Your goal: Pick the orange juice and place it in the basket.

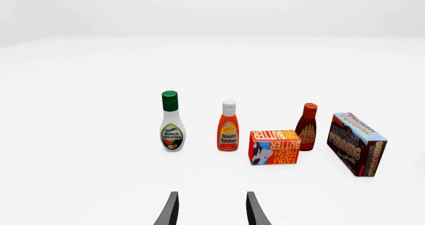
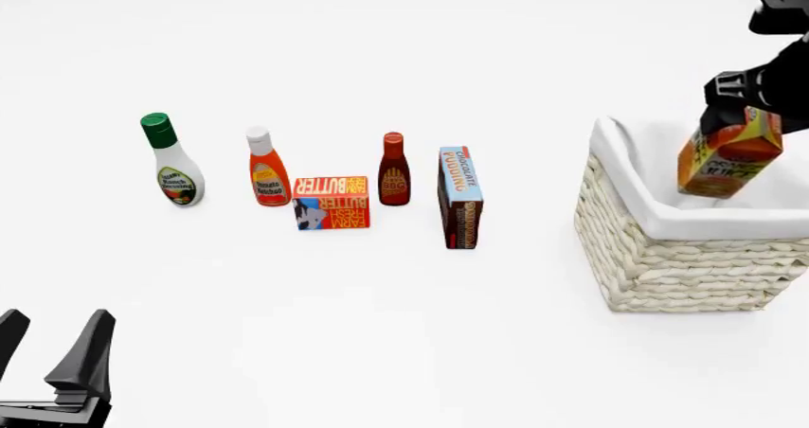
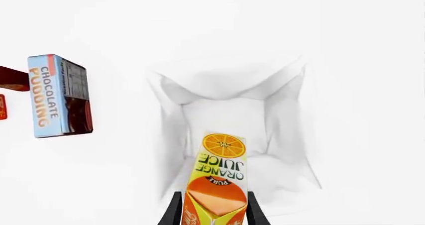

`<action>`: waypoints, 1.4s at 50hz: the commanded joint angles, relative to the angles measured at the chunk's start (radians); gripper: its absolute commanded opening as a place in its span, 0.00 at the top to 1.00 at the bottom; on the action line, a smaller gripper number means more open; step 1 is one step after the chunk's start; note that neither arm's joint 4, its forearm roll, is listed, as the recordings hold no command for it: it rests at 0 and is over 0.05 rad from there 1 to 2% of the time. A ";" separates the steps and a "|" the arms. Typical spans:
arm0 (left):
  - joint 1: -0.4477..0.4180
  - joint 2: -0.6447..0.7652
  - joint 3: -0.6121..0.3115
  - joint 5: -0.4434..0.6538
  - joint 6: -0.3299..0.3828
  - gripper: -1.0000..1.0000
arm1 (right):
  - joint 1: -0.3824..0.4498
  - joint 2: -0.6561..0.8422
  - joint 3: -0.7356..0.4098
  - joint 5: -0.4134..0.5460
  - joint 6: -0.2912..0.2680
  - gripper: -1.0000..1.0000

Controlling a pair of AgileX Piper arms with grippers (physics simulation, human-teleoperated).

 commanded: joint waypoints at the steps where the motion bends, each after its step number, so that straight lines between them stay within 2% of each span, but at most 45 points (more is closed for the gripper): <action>1: 0.000 -0.001 0.001 0.000 0.000 0.00 | -0.022 -0.013 0.001 0.005 -0.002 1.00; 6: 0.000 -0.001 0.001 0.000 0.000 0.00 | -0.031 -0.009 -0.001 0.005 -0.011 1.00; 28: 0.000 -0.001 0.001 -0.001 0.000 0.00 | -0.012 0.063 -0.032 0.005 0.013 1.00; 51: 0.000 -0.001 0.001 0.000 0.000 0.00 | -0.060 0.115 -0.043 0.005 -0.022 1.00; 70: 0.000 -0.001 0.000 0.001 0.000 0.00 | -0.042 0.170 -0.081 0.005 -0.020 1.00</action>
